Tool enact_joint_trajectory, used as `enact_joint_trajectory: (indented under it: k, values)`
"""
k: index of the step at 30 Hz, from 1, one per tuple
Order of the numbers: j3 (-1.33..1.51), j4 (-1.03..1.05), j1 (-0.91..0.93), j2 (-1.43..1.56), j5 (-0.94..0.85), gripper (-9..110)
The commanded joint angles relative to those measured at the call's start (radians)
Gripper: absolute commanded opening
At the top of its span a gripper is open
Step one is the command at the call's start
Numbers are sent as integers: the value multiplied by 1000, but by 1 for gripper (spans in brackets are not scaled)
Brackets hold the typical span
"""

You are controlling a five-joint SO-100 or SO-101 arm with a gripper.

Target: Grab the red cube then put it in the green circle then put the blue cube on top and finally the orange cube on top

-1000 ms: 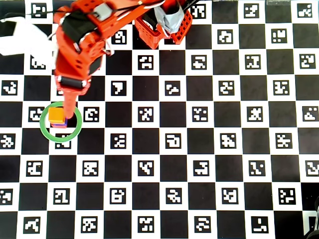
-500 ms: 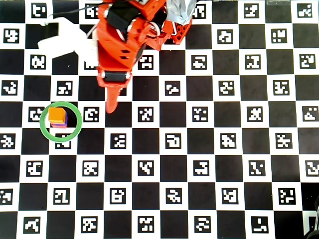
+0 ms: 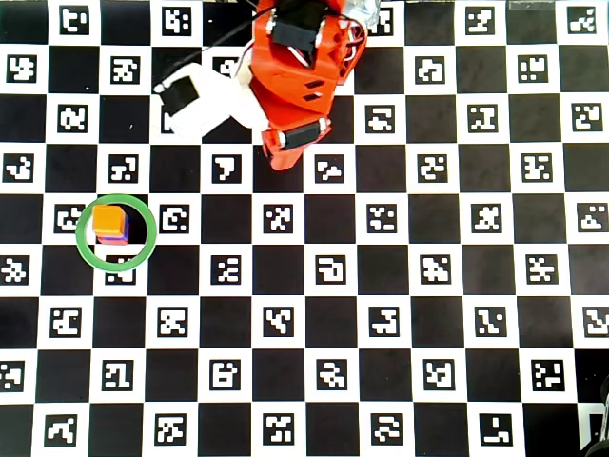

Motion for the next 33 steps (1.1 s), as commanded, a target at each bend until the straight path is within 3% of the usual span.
enact_joint_trajectory:
  k: [1,18,33]
  values:
    - [80,-64,-52,129,-26,-5]
    - [399,-132,-213,445,-247,-5]
    - [712,-94,-189,670,-471,-5]
